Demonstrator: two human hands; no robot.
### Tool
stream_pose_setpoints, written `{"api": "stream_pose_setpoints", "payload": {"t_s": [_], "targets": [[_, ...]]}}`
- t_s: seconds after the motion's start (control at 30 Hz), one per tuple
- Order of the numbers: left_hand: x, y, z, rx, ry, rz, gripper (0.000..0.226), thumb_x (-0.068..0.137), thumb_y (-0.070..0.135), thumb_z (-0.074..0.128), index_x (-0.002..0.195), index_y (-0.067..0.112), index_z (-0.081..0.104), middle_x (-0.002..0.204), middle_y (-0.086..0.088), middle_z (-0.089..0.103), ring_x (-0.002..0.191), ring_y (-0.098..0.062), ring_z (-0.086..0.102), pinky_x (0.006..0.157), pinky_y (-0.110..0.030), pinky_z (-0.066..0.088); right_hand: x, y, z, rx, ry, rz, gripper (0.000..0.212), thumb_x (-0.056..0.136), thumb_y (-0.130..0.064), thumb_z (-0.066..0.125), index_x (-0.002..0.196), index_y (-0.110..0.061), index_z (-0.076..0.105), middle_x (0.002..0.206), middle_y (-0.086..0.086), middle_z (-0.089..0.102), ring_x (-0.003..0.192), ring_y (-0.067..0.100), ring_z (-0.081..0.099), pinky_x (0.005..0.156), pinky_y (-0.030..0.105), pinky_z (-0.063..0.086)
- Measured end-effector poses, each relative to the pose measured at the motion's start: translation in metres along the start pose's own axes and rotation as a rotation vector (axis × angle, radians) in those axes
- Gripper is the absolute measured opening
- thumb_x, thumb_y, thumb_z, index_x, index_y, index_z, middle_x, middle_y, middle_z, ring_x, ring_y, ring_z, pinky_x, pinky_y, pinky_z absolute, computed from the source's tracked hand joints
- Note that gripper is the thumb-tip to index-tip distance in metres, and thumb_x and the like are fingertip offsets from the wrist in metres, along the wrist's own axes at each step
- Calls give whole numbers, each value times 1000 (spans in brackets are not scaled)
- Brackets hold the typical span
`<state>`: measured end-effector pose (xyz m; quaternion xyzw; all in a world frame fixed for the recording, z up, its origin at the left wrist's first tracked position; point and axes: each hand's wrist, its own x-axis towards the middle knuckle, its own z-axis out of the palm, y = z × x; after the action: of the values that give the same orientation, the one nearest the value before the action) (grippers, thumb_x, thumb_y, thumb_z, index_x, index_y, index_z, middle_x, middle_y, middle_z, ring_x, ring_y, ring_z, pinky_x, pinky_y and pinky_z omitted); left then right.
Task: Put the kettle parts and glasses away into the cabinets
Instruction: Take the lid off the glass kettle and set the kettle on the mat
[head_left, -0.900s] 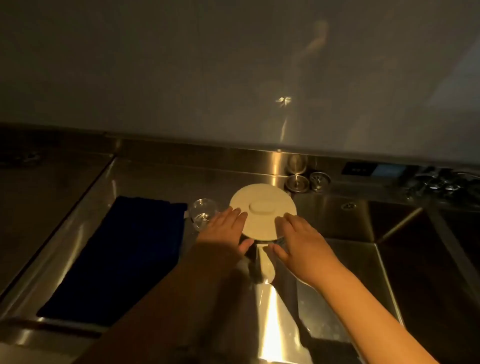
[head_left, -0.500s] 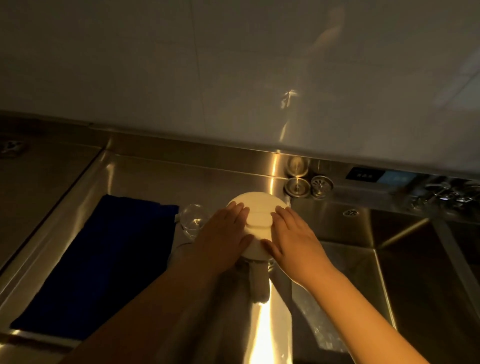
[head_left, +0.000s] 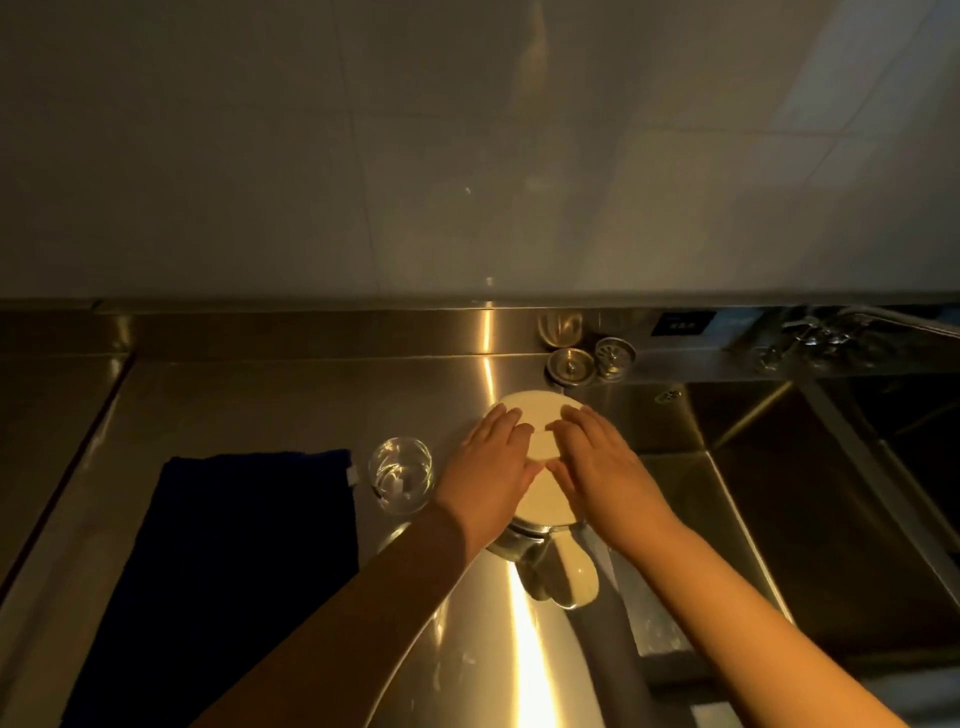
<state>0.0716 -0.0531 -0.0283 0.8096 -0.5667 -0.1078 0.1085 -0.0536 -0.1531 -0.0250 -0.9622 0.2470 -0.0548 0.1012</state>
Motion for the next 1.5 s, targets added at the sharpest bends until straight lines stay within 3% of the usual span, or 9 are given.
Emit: {"api": "stream_pose_setpoints", "payload": {"t_s": [0.23,0.43,0.57,0.8,0.97,1.17,1.27,1.5], "targets": [[7,2,0,-25,-15,57,50,101,36,35,146,16,26,157,-2,17,146,-18,7,116,-31,11,-2,-3,-2,-45,30,45,38,86,-28,62,120,-11,57,133,14,51,127,32,44,102,43,39],[10,1,-7,-32,-17,80,53,100,35,41,146,13,26,156,-4,22,144,-18,16,114,-30,19,1,-2,-7,-45,7,37,44,89,-44,44,121,-16,55,135,11,49,126,28,45,95,37,44],[9,2,-15,-30,10,104,51,100,33,40,145,12,26,154,-4,23,142,-18,21,112,-27,22,4,0,-12,-49,15,17,43,88,-44,48,119,-16,56,133,11,51,123,29,48,91,39,49],[26,-6,-33,-4,70,133,52,100,28,41,147,13,22,157,-5,17,146,-18,9,116,-28,13,28,1,-24,-34,114,-5,41,84,-38,54,115,-12,58,132,14,51,121,32,50,85,36,49],[43,-23,-33,18,61,56,51,102,30,34,148,13,20,157,-5,16,146,-17,7,116,-28,12,46,-3,-14,94,149,22,45,89,-23,60,131,-12,48,142,12,42,129,27,40,96,34,41],[60,-41,-35,14,72,1,50,102,29,34,148,11,21,157,-6,17,146,-18,8,116,-28,11,68,0,3,91,80,-47,52,95,-30,47,144,-22,30,151,4,30,141,21,21,113,34,22],[71,-49,-34,18,59,-19,52,102,29,35,148,11,20,157,-7,17,146,-19,8,116,-30,11,86,6,1,89,52,-66,53,96,-29,46,145,-25,26,153,1,26,142,18,16,111,28,10],[101,-59,-34,-35,90,-65,51,102,30,36,148,11,22,156,-7,20,144,-19,16,114,-28,18,118,19,-5,144,11,-90,51,97,-29,46,145,-26,28,152,-2,30,142,17,15,110,29,14]]}}
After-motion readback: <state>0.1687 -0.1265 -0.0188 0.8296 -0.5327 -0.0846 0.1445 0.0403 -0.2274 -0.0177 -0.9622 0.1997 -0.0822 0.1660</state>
